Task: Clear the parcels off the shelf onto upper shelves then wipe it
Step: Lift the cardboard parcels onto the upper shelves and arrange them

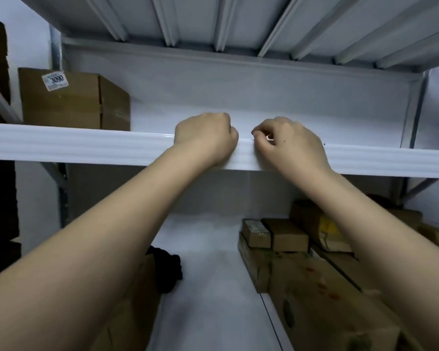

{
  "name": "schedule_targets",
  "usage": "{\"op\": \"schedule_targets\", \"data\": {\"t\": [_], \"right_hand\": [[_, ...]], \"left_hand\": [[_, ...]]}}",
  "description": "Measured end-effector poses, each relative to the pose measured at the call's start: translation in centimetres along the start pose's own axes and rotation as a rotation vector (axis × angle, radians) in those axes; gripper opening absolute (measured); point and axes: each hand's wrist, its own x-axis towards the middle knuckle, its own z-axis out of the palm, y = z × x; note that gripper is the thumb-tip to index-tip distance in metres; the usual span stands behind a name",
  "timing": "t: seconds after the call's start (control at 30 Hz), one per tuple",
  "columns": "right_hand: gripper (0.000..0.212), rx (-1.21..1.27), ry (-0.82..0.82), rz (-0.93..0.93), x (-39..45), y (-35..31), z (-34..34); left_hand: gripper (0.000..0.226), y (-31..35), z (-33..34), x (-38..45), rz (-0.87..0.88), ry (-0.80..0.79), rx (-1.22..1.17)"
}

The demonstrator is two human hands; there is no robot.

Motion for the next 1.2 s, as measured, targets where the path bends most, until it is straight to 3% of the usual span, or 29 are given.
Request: {"op": "schedule_targets", "data": {"t": [0.13,0.3,0.5,0.63,0.8,1.0,1.1,1.2], "right_hand": [[0.031,0.059,0.184,-0.115,-3.3,2.0,0.8],[0.045,0.043,0.264,-0.120,-7.8,3.3,2.4],[0.054,0.020,0.222,-0.062,-13.2,4.7,5.0],[0.052,-0.035,0.091,0.029,-16.0,6.2,7.5],[0.054,-0.094,-0.191,0.216,-19.3,8.5,10.7],[0.056,-0.176,-0.420,0.442,-22.4,12.3,11.5],[0.054,-0.210,-0.513,0.553,-23.3,14.6,11.1],[0.055,-0.212,-0.613,0.631,-23.9,16.1,10.9]], "left_hand": [[0.038,2.0,1.9,-3.1,0.121,0.243,-0.008],[0.044,2.7,5.6,-6.1,0.248,0.440,-0.031],[0.053,2.5,10.3,-10.7,0.396,0.452,-0.059],[0.059,2.2,14.4,-13.1,0.355,0.277,-0.083],[0.066,3.2,20.0,-15.4,0.238,0.000,-0.227],[0.073,6.3,24.2,-17.0,0.068,-0.426,-0.471],[0.080,8.9,25.5,-17.2,-0.066,-0.712,-0.580],[0.084,10.9,26.5,-17.3,-0.229,-0.881,-0.716]]}}
